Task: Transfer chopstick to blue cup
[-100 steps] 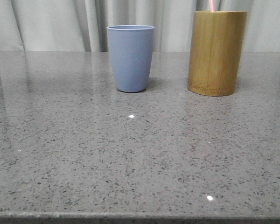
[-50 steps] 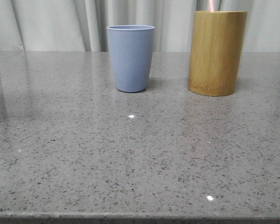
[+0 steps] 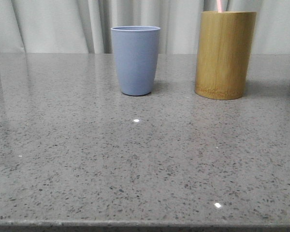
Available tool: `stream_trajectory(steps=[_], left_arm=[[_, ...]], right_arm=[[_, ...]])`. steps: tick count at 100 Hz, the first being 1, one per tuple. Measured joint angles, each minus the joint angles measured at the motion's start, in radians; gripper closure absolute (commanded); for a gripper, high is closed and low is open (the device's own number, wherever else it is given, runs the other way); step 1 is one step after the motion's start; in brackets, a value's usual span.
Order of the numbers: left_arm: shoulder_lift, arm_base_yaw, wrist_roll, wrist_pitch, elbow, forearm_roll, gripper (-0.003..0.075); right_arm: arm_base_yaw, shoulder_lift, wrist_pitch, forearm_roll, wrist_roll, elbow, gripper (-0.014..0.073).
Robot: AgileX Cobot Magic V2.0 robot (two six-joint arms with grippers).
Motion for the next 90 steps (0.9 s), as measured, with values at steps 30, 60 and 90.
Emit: stream_trajectory(steps=[30, 60, 90], left_arm=[[-0.024, 0.002, 0.000, 0.000, 0.003, 0.000, 0.0426], [-0.024, 0.002, 0.000, 0.000, 0.003, 0.000, 0.0426], [-0.024, 0.002, 0.000, 0.000, 0.003, 0.000, 0.0426]], right_arm=[[0.000, 0.170, -0.005, 0.016, 0.000, -0.138, 0.0146], [0.000, 0.254, -0.025, 0.016, -0.002, -0.163, 0.0262], [0.000, 0.258, -0.046, 0.016, -0.002, -0.163, 0.0525]])
